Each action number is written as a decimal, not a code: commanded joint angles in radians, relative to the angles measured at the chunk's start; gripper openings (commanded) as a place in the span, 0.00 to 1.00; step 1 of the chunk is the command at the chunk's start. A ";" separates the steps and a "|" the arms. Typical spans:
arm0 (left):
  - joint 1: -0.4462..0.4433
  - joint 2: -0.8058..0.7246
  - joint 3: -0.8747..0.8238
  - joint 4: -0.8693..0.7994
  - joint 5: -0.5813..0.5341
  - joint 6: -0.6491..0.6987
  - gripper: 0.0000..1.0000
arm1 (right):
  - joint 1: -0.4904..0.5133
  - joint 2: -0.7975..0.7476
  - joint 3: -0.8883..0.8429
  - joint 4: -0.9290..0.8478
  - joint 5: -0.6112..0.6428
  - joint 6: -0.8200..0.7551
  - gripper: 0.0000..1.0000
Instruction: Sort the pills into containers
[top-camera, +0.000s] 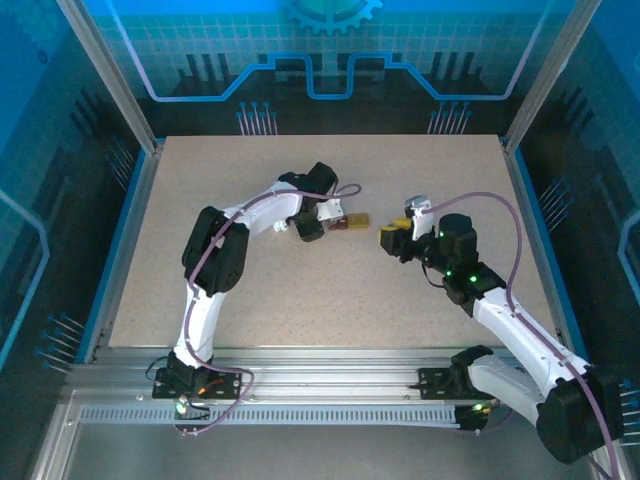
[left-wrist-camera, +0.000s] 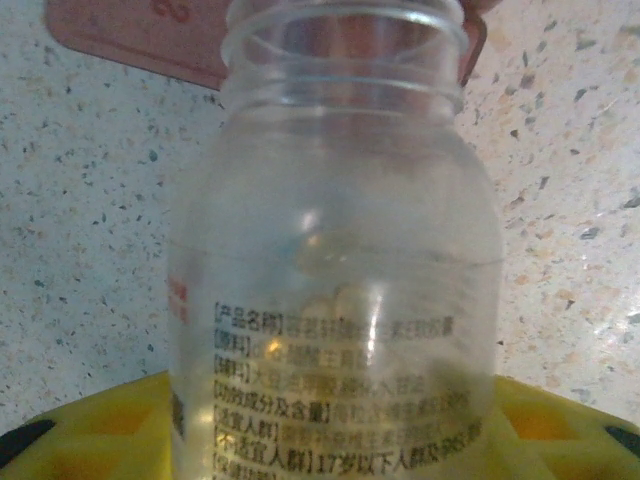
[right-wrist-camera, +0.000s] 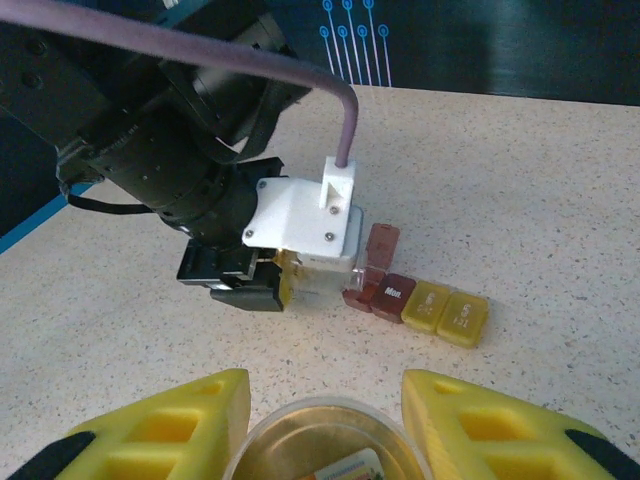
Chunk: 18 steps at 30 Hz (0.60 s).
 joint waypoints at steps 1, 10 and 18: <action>-0.018 0.018 0.046 -0.022 -0.054 0.054 0.00 | -0.018 0.002 -0.005 0.039 -0.016 0.014 0.11; -0.042 0.018 0.022 0.020 -0.175 0.140 0.00 | -0.022 0.003 -0.006 0.046 -0.023 0.020 0.11; -0.047 0.006 0.006 0.068 -0.231 0.174 0.00 | -0.023 0.006 -0.009 0.049 -0.026 0.025 0.11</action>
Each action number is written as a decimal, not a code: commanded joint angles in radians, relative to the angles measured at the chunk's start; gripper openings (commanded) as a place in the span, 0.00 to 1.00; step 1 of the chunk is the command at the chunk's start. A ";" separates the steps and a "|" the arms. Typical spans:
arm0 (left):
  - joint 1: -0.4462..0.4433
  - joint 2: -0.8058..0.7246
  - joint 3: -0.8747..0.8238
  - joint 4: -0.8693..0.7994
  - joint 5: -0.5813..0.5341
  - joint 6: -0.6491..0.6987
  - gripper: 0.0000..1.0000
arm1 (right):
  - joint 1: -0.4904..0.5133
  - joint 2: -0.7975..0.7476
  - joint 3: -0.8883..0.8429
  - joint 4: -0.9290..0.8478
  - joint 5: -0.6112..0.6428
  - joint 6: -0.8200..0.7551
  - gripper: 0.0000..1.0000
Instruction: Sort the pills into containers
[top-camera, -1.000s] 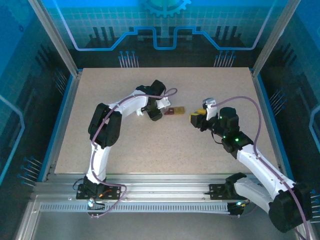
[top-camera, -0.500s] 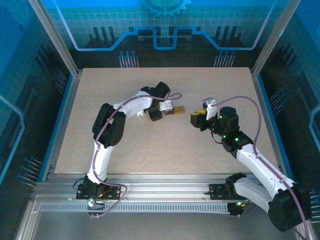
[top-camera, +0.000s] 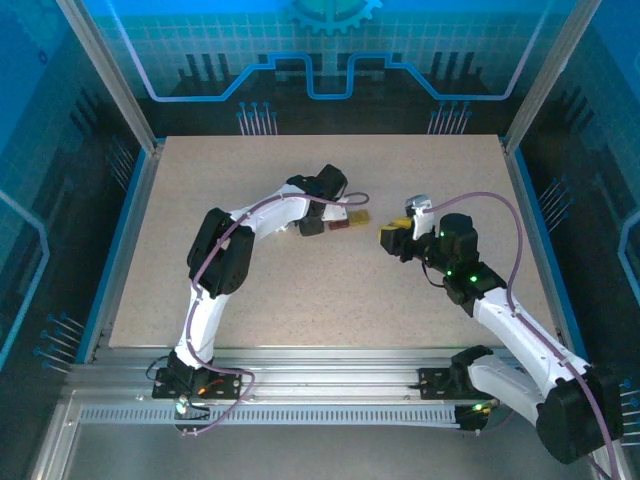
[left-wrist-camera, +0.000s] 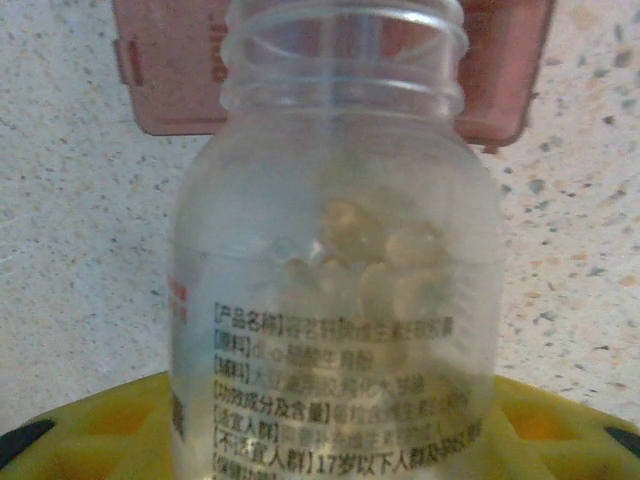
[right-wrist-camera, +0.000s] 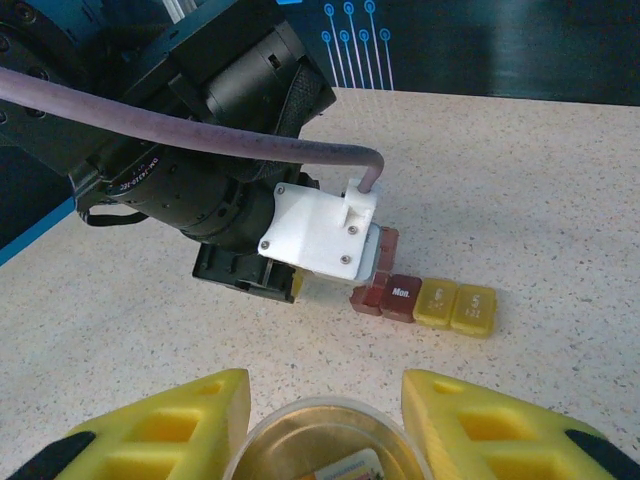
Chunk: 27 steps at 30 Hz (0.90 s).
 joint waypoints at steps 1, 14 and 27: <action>-0.009 -0.007 -0.015 0.023 -0.046 0.041 0.00 | -0.020 0.009 -0.009 0.041 -0.021 0.013 0.11; -0.038 -0.022 -0.094 0.107 -0.107 0.163 0.00 | -0.021 0.009 -0.011 0.046 -0.019 0.014 0.11; -0.050 -0.054 -0.142 0.174 -0.184 0.259 0.00 | -0.021 0.009 -0.012 0.050 -0.024 0.019 0.11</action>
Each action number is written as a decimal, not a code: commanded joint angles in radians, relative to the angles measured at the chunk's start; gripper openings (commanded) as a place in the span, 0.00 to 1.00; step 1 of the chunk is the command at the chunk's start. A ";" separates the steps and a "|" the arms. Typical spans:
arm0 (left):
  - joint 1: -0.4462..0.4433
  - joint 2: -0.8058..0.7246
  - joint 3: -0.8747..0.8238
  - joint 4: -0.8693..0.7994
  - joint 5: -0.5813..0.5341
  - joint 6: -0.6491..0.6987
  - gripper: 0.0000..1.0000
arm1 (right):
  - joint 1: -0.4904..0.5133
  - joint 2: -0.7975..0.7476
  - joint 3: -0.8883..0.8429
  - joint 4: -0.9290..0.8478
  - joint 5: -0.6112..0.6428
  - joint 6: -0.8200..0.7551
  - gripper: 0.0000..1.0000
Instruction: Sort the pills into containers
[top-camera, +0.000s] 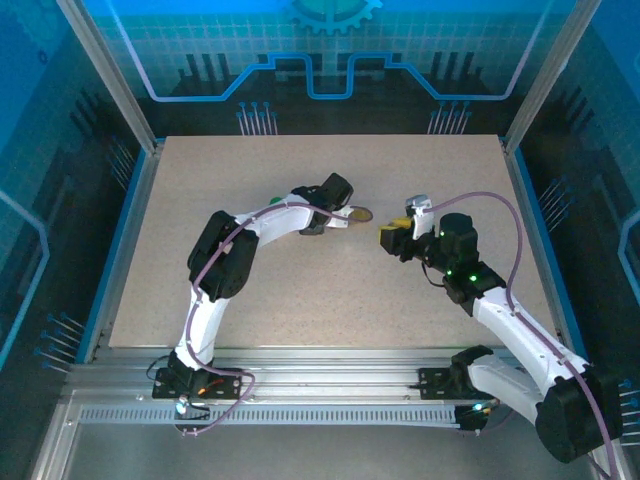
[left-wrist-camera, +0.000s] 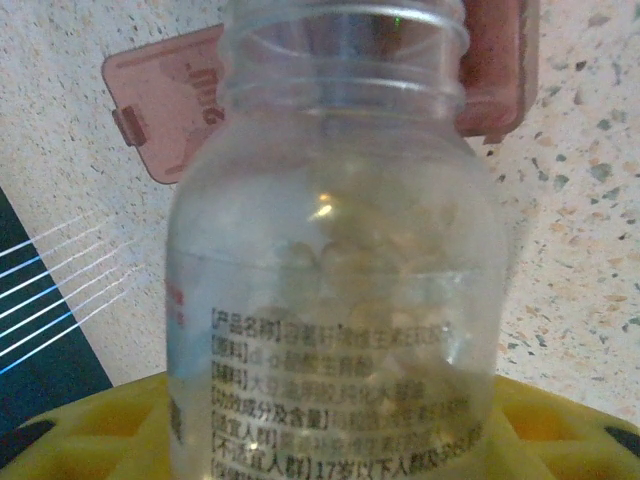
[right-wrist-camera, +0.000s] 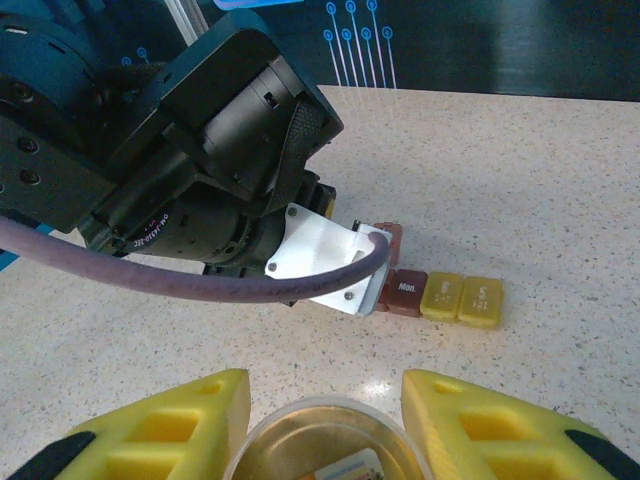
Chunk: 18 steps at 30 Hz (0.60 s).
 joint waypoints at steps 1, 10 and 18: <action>-0.007 -0.035 -0.038 0.005 -0.031 0.057 0.00 | -0.017 0.002 -0.010 0.042 -0.009 0.012 0.11; -0.008 -0.068 -0.059 0.037 -0.030 0.093 0.00 | -0.017 0.005 -0.012 0.044 -0.011 0.014 0.11; -0.007 -0.070 -0.075 0.070 -0.071 0.135 0.00 | -0.018 0.010 -0.011 0.046 -0.015 0.015 0.11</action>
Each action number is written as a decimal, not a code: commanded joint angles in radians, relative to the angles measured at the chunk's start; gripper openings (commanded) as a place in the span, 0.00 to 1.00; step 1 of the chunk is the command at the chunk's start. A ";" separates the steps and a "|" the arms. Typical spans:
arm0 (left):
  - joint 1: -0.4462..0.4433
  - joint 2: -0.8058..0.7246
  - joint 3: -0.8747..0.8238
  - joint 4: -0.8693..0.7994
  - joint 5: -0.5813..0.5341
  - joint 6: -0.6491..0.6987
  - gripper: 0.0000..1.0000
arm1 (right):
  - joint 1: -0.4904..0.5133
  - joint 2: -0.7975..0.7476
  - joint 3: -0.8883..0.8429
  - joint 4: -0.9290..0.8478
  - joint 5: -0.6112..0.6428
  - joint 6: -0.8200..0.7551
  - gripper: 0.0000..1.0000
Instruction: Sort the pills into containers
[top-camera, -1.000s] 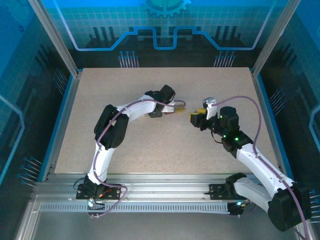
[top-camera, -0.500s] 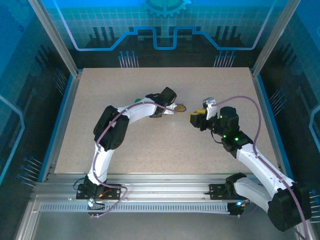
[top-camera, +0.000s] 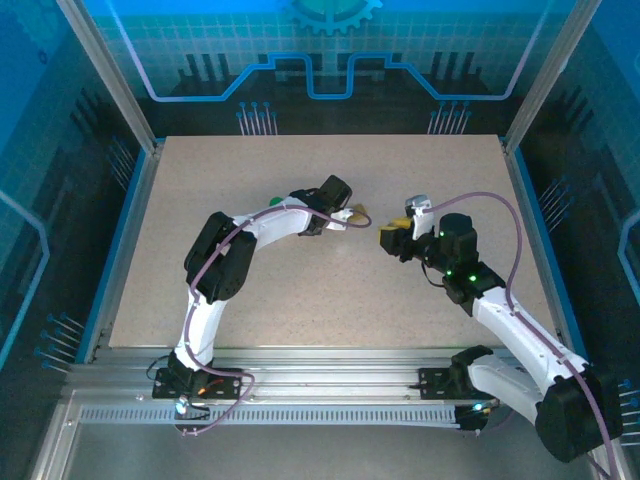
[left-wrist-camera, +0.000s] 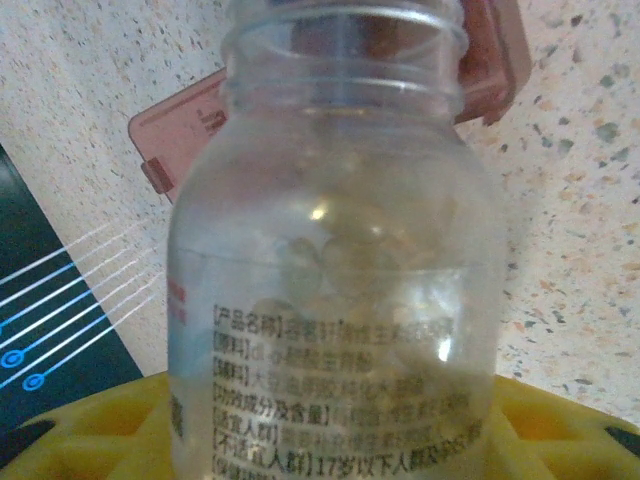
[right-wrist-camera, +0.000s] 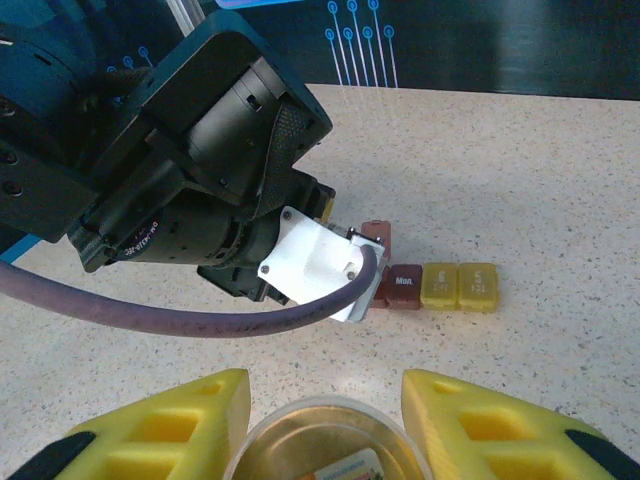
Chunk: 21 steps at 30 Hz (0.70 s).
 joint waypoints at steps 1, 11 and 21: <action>-0.006 -0.044 -0.034 0.029 -0.051 0.056 0.00 | -0.018 0.005 -0.008 0.041 -0.015 0.015 0.11; -0.013 -0.080 -0.087 0.135 -0.084 0.152 0.00 | -0.018 0.010 -0.008 0.042 -0.017 0.016 0.11; -0.012 -0.084 -0.086 0.115 -0.078 0.127 0.00 | -0.018 0.019 -0.008 0.048 -0.025 0.019 0.11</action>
